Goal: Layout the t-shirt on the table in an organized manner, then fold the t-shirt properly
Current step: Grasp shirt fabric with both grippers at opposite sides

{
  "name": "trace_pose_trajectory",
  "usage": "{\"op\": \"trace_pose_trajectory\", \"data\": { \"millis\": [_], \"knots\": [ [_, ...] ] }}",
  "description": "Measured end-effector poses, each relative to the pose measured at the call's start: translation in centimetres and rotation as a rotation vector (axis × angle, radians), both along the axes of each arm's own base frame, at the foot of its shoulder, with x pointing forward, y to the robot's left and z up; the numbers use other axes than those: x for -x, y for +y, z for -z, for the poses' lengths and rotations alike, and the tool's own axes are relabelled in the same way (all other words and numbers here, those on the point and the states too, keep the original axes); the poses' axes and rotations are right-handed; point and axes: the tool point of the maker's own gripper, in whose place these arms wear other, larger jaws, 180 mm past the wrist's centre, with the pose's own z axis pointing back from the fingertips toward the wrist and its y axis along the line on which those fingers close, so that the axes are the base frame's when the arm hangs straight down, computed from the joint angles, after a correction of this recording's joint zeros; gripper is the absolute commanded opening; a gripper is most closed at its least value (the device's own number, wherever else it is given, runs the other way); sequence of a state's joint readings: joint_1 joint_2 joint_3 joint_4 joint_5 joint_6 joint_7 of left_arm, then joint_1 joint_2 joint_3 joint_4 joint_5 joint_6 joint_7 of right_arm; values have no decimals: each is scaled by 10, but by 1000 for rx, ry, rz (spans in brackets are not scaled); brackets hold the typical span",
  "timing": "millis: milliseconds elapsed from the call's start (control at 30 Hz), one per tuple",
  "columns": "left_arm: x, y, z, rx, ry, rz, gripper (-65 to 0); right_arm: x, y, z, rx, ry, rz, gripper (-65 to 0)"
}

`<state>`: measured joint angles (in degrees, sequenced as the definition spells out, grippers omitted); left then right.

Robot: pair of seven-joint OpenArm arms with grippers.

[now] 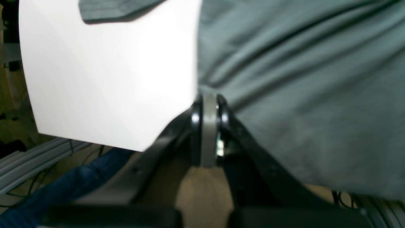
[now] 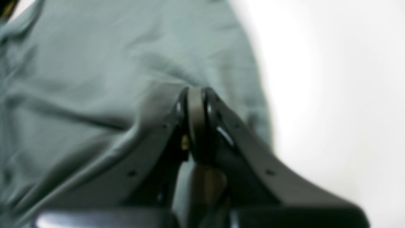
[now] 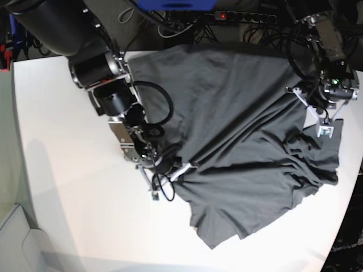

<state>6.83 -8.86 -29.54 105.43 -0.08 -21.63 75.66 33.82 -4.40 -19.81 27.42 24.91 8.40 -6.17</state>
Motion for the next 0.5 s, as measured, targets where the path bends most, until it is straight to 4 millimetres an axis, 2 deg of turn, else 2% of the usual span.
{"op": "trace_pose_trajectory", "data": {
  "millis": [100,267,333,400,500],
  "knots": [
    [0,0,0,0,-1,0,-646,-12,-45,1,81,-42,120,-650],
    [0,-2,1,6,-2,-1,-646,-19,-114,2,216,-54,270,-650],
    [-1,-10,4,28,-4,-5,-646,-18,-127,3,240,-55,288,-650],
    [-3,-23,8,62,-8,-1,-646,-16,-130,4,246,-70,294,-650],
    [-12,-56,12,180,-41,5,-646,-14,-131,7,249,-75,299,-650]
  ]
}}
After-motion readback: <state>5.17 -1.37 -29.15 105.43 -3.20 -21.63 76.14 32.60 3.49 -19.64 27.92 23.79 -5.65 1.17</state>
